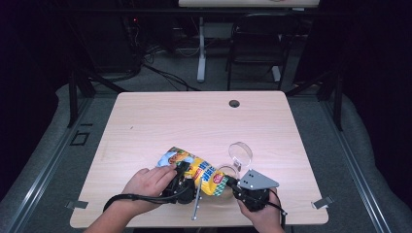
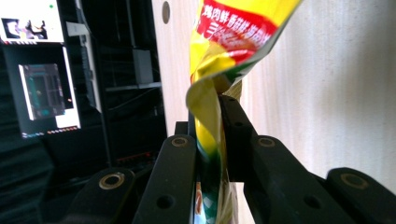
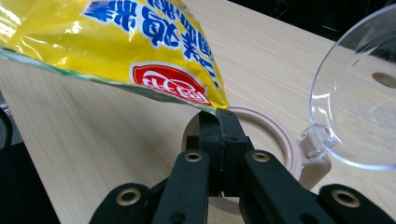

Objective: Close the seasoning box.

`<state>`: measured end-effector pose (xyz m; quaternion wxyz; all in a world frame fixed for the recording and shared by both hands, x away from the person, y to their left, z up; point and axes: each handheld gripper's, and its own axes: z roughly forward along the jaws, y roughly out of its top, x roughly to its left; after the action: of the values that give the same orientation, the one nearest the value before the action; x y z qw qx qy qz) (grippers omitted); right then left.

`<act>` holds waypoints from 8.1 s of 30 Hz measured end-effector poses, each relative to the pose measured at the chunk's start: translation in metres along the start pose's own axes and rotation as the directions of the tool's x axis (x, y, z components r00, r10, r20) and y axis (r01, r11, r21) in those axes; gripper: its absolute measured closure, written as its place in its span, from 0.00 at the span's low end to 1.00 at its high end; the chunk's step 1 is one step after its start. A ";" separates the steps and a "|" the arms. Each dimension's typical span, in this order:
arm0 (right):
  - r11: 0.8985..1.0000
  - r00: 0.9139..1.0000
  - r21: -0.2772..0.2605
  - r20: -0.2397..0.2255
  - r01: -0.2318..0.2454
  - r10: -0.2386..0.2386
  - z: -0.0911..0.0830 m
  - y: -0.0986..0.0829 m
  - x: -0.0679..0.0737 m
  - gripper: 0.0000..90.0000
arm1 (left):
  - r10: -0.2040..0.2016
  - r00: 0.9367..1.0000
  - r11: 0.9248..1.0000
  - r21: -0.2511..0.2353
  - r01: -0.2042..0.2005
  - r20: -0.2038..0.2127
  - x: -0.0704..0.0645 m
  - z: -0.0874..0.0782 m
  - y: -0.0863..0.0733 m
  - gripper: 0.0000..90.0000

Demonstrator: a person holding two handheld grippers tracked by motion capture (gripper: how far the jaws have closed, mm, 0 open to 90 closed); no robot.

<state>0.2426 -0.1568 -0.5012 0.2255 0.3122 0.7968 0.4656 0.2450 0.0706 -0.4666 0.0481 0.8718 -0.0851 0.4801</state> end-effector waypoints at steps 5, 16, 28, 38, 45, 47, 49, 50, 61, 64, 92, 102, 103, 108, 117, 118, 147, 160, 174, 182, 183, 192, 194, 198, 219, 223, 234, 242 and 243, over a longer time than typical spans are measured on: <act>1.000 1.000 -0.016 0.004 -0.002 0.002 0.001 0.002 0.001 1.00 | -0.068 0.997 0.998 -0.014 0.069 0.033 -0.003 0.004 -0.006 0.94; 0.999 1.000 -0.042 0.000 -0.001 0.001 0.001 0.005 0.002 1.00 | -0.219 0.973 0.973 -0.058 0.223 0.075 -0.010 0.011 -0.016 0.94; 0.998 1.000 -0.065 0.004 -0.003 0.004 0.002 0.007 0.003 0.99 | -0.327 0.938 0.938 -0.083 0.337 0.114 -0.019 0.016 -0.024 0.94; 0.995 1.000 -0.093 0.012 -0.018 0.020 0.005 0.009 0.004 0.93 | -0.393 0.906 0.907 -0.095 0.410 0.159 -0.026 0.022 -0.032 0.94; 0.994 1.000 -0.105 0.003 -0.030 0.030 0.008 0.011 0.002 0.92 | -0.447 0.874 0.875 -0.111 0.471 0.190 -0.031 0.027 -0.035 0.94; 0.995 1.000 -0.100 0.006 -0.029 0.030 0.009 0.012 0.001 0.92 | -0.459 0.865 0.867 -0.112 0.486 0.202 -0.032 0.028 -0.037 0.94; 0.995 1.000 -0.096 0.007 -0.026 0.027 0.009 0.012 0.001 0.91 | -0.469 0.857 0.859 -0.114 0.498 0.211 -0.033 0.029 -0.037 0.95; 0.994 0.999 -0.104 0.001 -0.032 0.032 0.010 0.012 0.001 0.92 | -0.479 0.849 0.853 -0.112 0.511 0.224 -0.033 0.031 -0.039 0.95; 0.994 0.999 -0.105 -0.008 -0.034 0.033 0.011 0.013 0.001 0.90 | -0.525 0.807 0.812 -0.123 0.570 0.269 -0.036 0.036 -0.045 0.97; 0.994 0.999 -0.106 -0.009 -0.032 0.031 0.011 0.013 0.001 0.89 | -0.530 0.802 0.808 -0.124 0.576 0.274 -0.036 0.036 -0.046 0.97; 0.992 0.998 -0.111 -0.025 -0.054 0.052 0.008 0.005 0.000 0.80 | -0.621 0.692 0.695 -0.148 0.703 0.370 -0.038 0.043 -0.065 0.97; 0.991 0.998 -0.119 -0.029 -0.059 0.056 0.006 0.003 -0.002 0.75 | -0.656 0.642 0.645 -0.147 0.750 0.397 -0.036 0.046 -0.070 0.97; 0.991 0.998 -0.121 -0.029 -0.064 0.060 0.006 0.002 -0.003 0.73 | -0.662 0.633 0.637 -0.144 0.757 0.402 -0.035 0.046 -0.072 0.97; 0.990 0.998 -0.122 -0.021 -0.069 0.066 0.005 0.001 -0.004 0.72 | -0.685 0.597 0.599 -0.143 0.788 0.417 -0.034 0.049 -0.077 0.97; 0.988 0.997 -0.131 -0.025 -0.079 0.076 0.004 0.001 -0.004 0.71 | -0.717 0.535 0.537 -0.135 0.833 0.447 -0.034 0.051 -0.087 0.97; 0.988 0.997 -0.131 -0.027 -0.079 0.076 0.004 0.001 -0.004 0.70 | -0.722 0.524 0.526 -0.133 0.840 0.452 -0.034 0.052 -0.089 0.97; 0.987 0.995 -0.119 -0.006 -0.104 0.104 0.006 -0.003 -0.013 0.69 | -0.821 0.260 0.264 -0.066 0.962 0.508 -0.036 0.064 -0.132 0.96; 0.989 0.994 -0.107 -0.012 -0.106 0.105 0.011 -0.004 -0.013 0.69 | -0.840 0.215 0.227 -0.038 0.973 0.498 -0.041 0.066 -0.144 0.91; 0.988 0.994 -0.112 -0.028 -0.110 0.108 0.016 -0.001 -0.013 0.69 | -0.855 0.196 0.195 -0.053 0.979 0.480 -0.045 0.055 -0.154 0.84; 0.989 0.994 -0.106 -0.042 -0.101 0.097 0.021 0.004 -0.012 0.69 | -0.860 0.178 0.165 -0.068 0.984 0.477 -0.048 0.048 -0.161 0.73; 0.989 0.994 -0.106 -0.042 -0.101 0.097 0.021 0.004 -0.012 0.69 | -0.860 0.178 0.165 -0.068 0.984 0.477 -0.048 0.048 -0.161 0.71; 0.989 0.993 -0.099 -0.058 -0.109 0.103 0.026 0.007 -0.013 0.69 | -0.866 0.171 0.157 -0.069 0.985 0.470 -0.052 0.045 -0.164 0.59; 0.989 0.993 -0.098 -0.061 -0.107 0.102 0.027 0.008 -0.013 0.68 | -0.863 0.171 0.158 -0.068 0.985 0.475 -0.052 0.045 -0.165 0.57; 0.989 0.993 -0.099 -0.062 -0.107 0.101 0.026 0.008 -0.014 0.68 | -0.848 0.182 0.180 -0.052 0.982 0.498 -0.052 0.047 -0.164 0.49; 0.991 0.996 -0.102 -0.041 -0.089 0.085 -0.005 0.028 -0.021 0.68 | -0.848 0.182 0.194 -0.027 0.981 0.498 -0.045 0.031 -0.166 0.39; 0.986 0.993 -0.116 -0.014 -0.121 0.120 -0.020 0.030 -0.034 0.77 | -0.854 0.160 0.171 -0.023 0.985 0.495 -0.049 0.028 -0.169 0.39; 0.978 0.985 -0.129 0.016 -0.167 0.170 -0.040 0.026 -0.053 0.95 | -0.857 0.171 0.186 -0.016 0.982 0.487 -0.058 0.029 -0.166 0.39; 0.973 0.981 -0.136 0.038 -0.184 0.191 -0.048 0.025 -0.061 1.00 | -0.856 0.150 0.164 -0.015 0.986 0.495 -0.058 0.029 -0.169 0.39; 0.973 0.981 -0.136 0.038 -0.184 0.191 -0.048 0.025 -0.061 1.00 | -0.856 0.150 0.164 -0.015 0.986 0.495 -0.058 0.029 -0.169 0.40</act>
<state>0.2614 -0.2198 -0.4522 0.2209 0.3822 0.7252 0.5284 0.2711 0.2377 -0.5312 0.4677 0.7803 0.3893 0.1441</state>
